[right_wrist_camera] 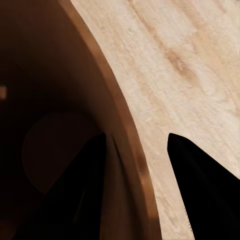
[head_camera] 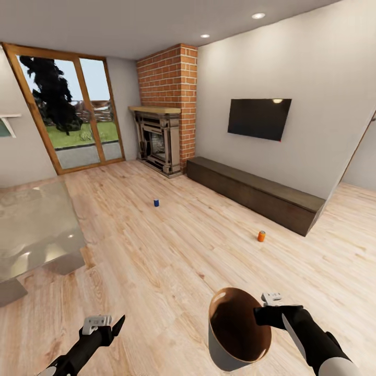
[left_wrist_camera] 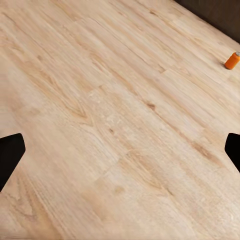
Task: Put the three can of soda from the living room inside the tash can in the kitchen.
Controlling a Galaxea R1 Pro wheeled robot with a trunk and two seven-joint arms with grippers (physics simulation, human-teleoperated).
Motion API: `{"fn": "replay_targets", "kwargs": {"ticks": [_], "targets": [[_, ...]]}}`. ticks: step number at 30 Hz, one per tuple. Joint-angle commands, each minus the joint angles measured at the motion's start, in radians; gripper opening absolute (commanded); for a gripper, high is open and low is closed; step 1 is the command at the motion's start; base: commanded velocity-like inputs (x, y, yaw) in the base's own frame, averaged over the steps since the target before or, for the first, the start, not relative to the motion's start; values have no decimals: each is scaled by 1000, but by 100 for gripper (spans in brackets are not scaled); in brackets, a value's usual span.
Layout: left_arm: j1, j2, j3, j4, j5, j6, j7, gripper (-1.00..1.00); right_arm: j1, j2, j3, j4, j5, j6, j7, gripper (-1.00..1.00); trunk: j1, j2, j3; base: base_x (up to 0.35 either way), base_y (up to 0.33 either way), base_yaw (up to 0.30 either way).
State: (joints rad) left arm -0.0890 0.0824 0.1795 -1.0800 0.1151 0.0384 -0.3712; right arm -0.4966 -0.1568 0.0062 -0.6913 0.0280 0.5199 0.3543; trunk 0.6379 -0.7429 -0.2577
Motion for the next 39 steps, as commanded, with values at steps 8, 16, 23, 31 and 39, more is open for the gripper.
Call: {"fn": "replay_targets", "kwargs": {"ticks": [8, 16, 23, 31, 39], "targets": [[0, 0, 0, 0, 0, 0, 0, 100, 1, 3, 0, 0, -13, -19, -1, -100, 0, 0, 0, 0, 0, 245], [0, 0, 0, 0, 0, 0, 0, 100, 3, 8, 1, 1, -13, -21, -4, -100, 0, 0, 0, 0, 0, 250], [0, 0, 0, 0, 0, 0, 0, 100, 4, 11, 3, 1, -13, -21, -7, -100, 0, 0, 0, 0, -13, 251], [0, 0, 0, 0, 0, 0, 0, 100, 5, 17, 3, 1, -12, -20, -11, -100, 0, 0, 0, 0, -83, 251], [0, 0, 0, 0, 0, 0, 0, 100, 9, 20, 3, 1, -11, -20, -12, -100, 0, 0, 0, 0, -66, 251]]}}
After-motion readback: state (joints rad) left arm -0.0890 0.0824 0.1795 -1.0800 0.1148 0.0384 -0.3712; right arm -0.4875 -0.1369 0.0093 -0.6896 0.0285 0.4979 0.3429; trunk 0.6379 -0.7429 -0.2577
